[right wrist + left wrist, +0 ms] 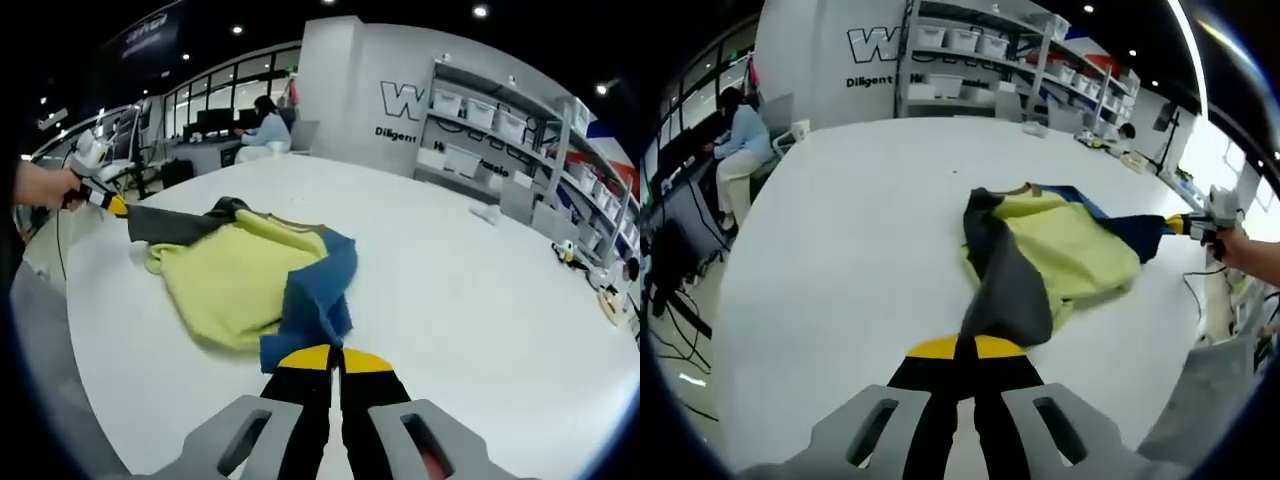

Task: Fold the garment on the visible template until the final outline fits inside the template.

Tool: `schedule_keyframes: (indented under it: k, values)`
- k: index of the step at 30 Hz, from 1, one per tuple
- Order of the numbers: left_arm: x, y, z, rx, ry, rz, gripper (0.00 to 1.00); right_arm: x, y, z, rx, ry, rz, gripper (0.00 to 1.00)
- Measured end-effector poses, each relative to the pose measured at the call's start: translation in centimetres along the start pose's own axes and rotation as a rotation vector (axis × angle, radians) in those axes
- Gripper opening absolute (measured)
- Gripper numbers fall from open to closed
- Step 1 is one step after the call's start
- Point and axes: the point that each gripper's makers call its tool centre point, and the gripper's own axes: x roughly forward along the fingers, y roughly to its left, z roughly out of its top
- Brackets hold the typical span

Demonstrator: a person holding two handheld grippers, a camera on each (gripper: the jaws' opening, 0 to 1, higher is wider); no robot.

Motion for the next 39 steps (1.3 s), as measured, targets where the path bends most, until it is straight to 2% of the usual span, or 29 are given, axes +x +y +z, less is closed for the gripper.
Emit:
schedule_keyframes:
  k: [6, 9, 14, 16, 18, 25, 33, 36, 39]
  values:
    - [0.3, 3.0, 1.6, 0.001, -0.002, 0.052, 0.04, 0.1, -3.9, -0.3, -0.01, 0.018, -0.044, 0.0]
    - [0.6, 4.4, 1.9, 0.007, 0.012, 0.074, 0.04, 0.5, -5.4, -0.5, -0.007, 0.036, -0.057, 0.0]
    - [0.9, 7.0, 1.3, 0.008, 0.057, 0.119, 0.04, 1.0, -8.0, -0.7, -0.017, 0.075, -0.093, 0.0]
    - [0.6, 7.5, 0.7, -0.008, 0.077, 0.142, 0.04, 1.0, -8.8, -0.7, 0.025, 0.066, -0.098, 0.0]
    - [0.4, 7.9, 0.0, -0.027, 0.103, 0.156, 0.04, 1.1, -9.6, -1.2, 0.013, 0.094, -0.115, 0.0]
    - [0.2, 8.9, -1.1, -0.026, 0.141, 0.195, 0.04, 1.1, -11.2, -2.9, 0.023, 0.147, -0.131, 0.0]
    - [0.5, 10.0, -2.8, -0.05, 0.222, 0.226, 0.04, 1.0, -12.1, -5.3, 0.065, 0.19, -0.147, 0.0]
    - [0.6, 10.1, -2.8, -0.033, 0.222, 0.243, 0.05, 1.0, -12.1, -5.4, 0.069, 0.189, -0.154, 0.0]
    - [0.2, 10.7, -1.6, -0.029, 0.152, 0.298, 0.12, 0.7, -12.4, -4.5, 0.028, 0.16, -0.201, 0.0]
